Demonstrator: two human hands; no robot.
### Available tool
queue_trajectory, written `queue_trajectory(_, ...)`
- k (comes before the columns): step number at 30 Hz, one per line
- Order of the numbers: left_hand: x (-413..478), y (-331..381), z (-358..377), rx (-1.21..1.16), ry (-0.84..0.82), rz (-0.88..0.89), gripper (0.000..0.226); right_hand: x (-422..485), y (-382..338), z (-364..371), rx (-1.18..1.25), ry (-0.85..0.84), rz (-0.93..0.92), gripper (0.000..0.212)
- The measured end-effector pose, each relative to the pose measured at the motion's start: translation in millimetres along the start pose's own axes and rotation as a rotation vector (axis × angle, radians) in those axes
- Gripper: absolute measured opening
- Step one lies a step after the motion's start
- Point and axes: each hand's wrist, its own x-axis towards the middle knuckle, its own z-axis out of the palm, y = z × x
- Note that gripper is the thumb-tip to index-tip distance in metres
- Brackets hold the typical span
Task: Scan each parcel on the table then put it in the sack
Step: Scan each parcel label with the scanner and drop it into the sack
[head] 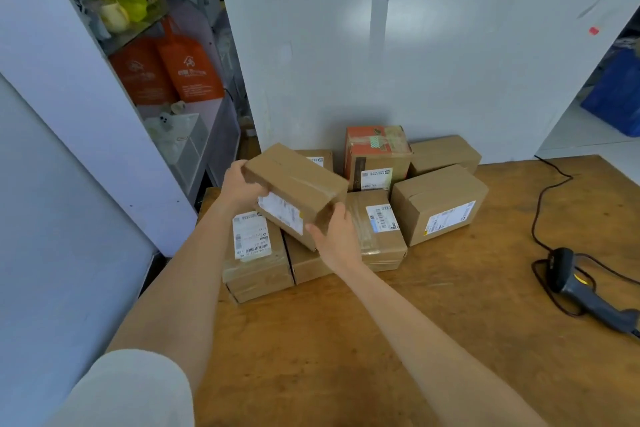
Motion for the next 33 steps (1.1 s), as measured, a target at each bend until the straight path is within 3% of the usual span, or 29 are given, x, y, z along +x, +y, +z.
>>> queue_trajectory(6,-28,14,8,-0.151,0.15,-0.028,0.062,9,12,-22,0.065,0.095,-0.02,0.075)
queue_trajectory(10,-47,19,13,-0.27,0.223,-0.089,0.064,13,17,-46,0.291,0.111,-0.08,0.066)
queue_trajectory(13,-67,22,16,-0.401,0.175,-0.145,0.069,6,13,-67,0.396,0.124,-0.101,0.056)
queue_trajectory(17,-102,22,14,-0.419,-0.047,-0.186,0.076,-14,6,-93,0.416,0.261,-0.137,0.041)
queue_trajectory(21,-134,22,13,-0.286,-0.452,-0.246,0.078,-34,8,-125,0.409,0.377,-0.161,0.029)
queue_trajectory(27,-188,28,70,-0.05,-0.863,-0.329,0.085,-68,41,-178,0.387,0.37,-0.223,0.01)
queue_trajectory(33,-221,42,130,0.074,-1.058,-0.425,0.098,-76,75,-203,0.289,0.231,-0.229,0.012)
